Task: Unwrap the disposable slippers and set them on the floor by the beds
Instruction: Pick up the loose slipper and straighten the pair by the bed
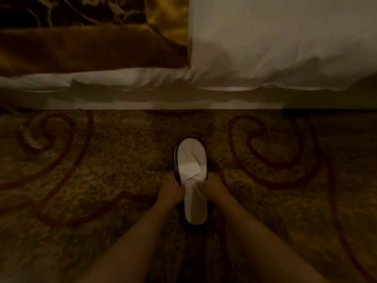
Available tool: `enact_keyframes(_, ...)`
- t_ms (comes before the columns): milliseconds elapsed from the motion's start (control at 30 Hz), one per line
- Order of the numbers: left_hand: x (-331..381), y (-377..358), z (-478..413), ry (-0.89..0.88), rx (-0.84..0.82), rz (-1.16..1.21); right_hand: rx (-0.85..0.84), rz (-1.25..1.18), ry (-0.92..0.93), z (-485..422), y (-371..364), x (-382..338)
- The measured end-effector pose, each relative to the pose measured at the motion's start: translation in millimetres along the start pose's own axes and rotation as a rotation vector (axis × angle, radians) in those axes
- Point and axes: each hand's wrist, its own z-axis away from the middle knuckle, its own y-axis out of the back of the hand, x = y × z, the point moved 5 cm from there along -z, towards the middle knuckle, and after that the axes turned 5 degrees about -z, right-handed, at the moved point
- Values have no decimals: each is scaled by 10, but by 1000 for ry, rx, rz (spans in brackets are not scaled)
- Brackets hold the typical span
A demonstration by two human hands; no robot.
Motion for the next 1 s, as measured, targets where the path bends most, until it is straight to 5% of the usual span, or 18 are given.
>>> enact_keyframes(233, -126, -214, -233, 203, 110, 499, 190, -127, 45, -209, -101, 184)
enact_keyframes(400, -97, -222, -327, 238, 119, 593, 184, -280, 79, -316, 19, 208)
enact_keyframes(600, -54, -86, -387, 229, 103, 600, 442, -417, 15, -319, 534, 357)
enact_keyframes(800, -206, 113, -361, 245, 57, 698, 501, -21, -168, -317, 724, 346)
enact_keyframes(900, -228, 219, -352, 231, 62, 774, 653, 215, -14, -250, 826, -68)
enact_keyframes(1000, -193, 305, -313, 161, 45, 818, 306, 47, 194, -279, 660, -413)
